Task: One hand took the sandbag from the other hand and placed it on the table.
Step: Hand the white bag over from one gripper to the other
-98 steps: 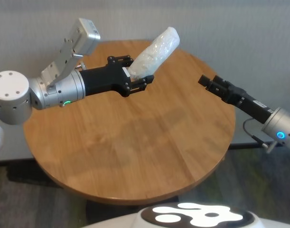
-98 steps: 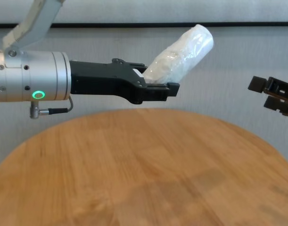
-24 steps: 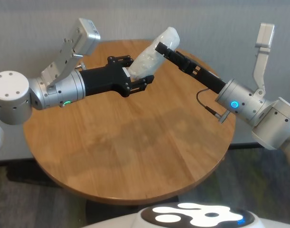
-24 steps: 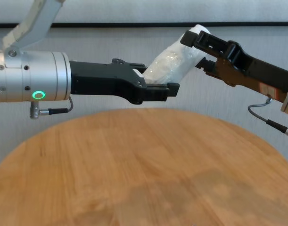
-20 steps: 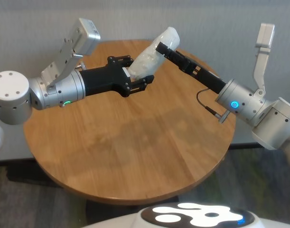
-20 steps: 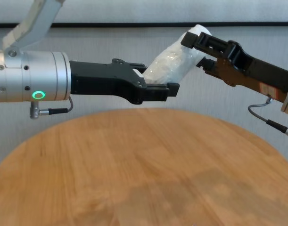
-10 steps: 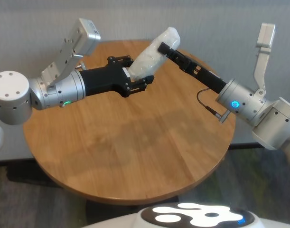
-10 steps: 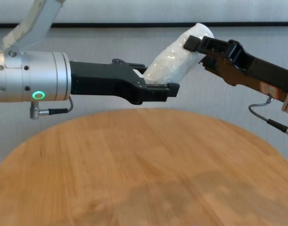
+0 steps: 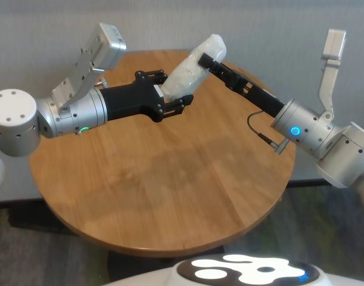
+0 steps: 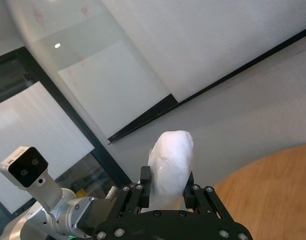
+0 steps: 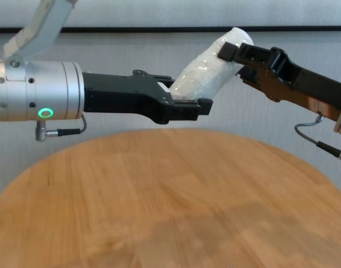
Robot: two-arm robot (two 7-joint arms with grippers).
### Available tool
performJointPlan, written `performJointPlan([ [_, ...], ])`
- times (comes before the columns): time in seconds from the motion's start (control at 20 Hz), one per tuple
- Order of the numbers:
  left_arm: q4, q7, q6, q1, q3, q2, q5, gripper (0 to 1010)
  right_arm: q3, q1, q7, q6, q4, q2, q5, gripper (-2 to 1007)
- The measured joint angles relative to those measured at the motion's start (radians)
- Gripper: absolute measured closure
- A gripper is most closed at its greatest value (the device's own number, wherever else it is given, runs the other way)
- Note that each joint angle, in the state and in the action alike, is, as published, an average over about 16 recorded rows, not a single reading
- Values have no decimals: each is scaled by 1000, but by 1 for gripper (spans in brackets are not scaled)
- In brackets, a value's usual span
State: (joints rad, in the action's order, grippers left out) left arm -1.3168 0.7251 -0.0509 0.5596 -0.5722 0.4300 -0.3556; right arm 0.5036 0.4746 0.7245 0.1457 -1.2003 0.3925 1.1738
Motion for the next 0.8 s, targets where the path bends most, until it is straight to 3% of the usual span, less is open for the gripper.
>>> performJointPlan([
  [0.8,0,0,0,0,0,0,0,431,11,4,24,0,20,0,17,646],
])
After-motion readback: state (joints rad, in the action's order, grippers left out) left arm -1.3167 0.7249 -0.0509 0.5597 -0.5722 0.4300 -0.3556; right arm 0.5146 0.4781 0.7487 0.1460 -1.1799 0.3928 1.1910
